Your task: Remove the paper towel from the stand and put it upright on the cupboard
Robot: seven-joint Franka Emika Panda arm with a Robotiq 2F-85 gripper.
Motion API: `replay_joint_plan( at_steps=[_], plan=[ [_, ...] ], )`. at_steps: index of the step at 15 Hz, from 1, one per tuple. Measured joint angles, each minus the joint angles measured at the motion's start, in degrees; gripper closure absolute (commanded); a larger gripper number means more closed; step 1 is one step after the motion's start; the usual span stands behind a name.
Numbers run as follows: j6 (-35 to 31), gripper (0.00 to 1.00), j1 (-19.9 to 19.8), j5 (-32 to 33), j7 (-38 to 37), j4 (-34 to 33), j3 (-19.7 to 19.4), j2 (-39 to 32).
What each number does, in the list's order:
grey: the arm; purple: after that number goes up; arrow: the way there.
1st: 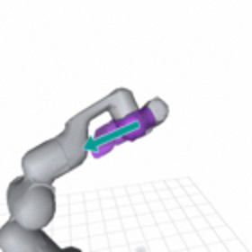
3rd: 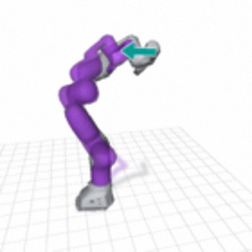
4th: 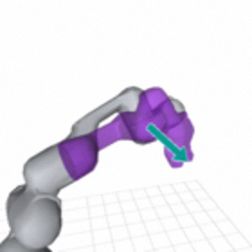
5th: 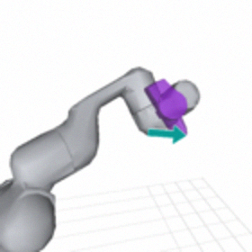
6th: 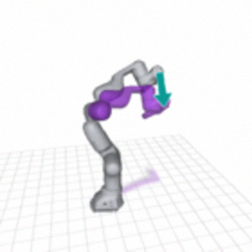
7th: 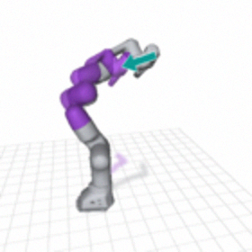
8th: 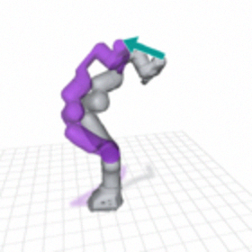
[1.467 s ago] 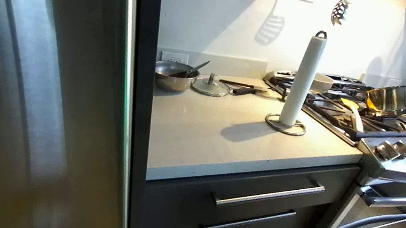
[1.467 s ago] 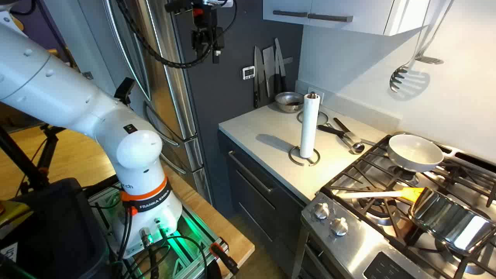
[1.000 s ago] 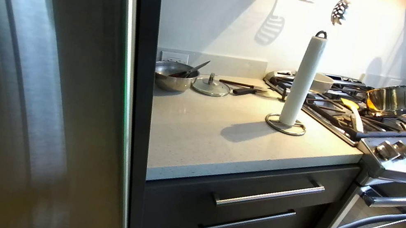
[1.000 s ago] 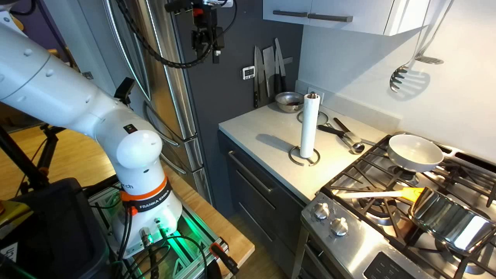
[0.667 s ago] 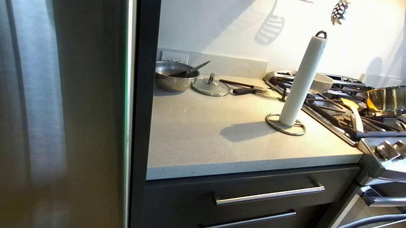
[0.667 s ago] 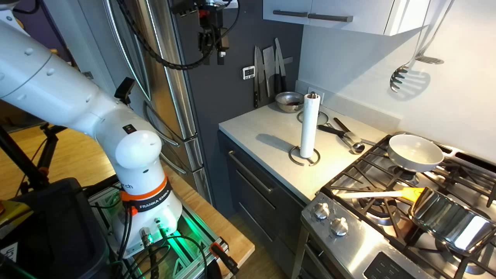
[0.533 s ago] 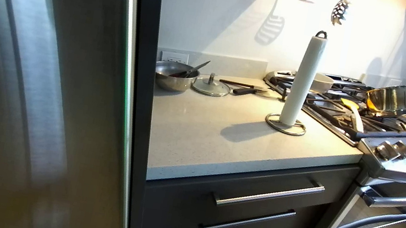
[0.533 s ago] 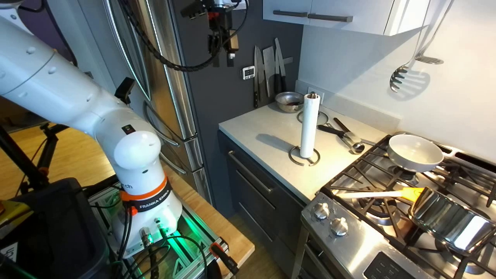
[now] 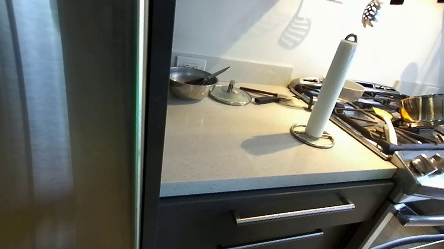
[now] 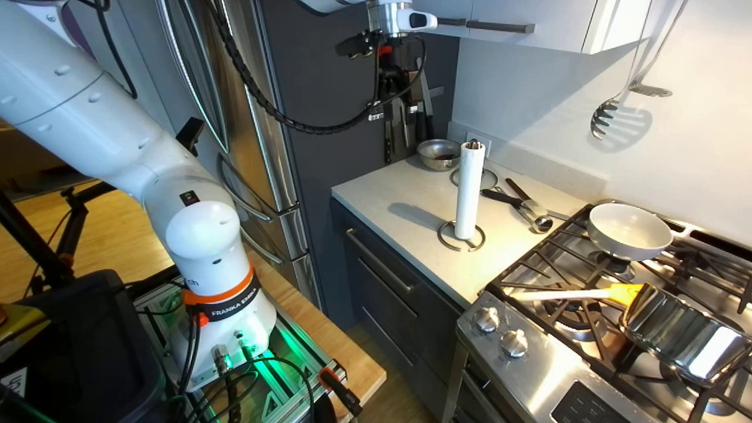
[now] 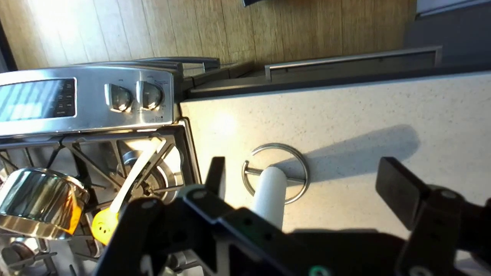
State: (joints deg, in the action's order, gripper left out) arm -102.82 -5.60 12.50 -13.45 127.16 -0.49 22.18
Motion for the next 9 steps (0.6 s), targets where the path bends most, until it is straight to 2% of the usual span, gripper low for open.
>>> replay_joint_plan(
  at_steps=[3, 9],
  plan=[
    [-4.06, 0.00, -0.85, -0.25, 0.10, 0.70, -2.29, -1.13],
    [-6.12, 0.00, -1.33, 0.72, -0.43, 0.69, -2.38, -1.56]
  ],
)
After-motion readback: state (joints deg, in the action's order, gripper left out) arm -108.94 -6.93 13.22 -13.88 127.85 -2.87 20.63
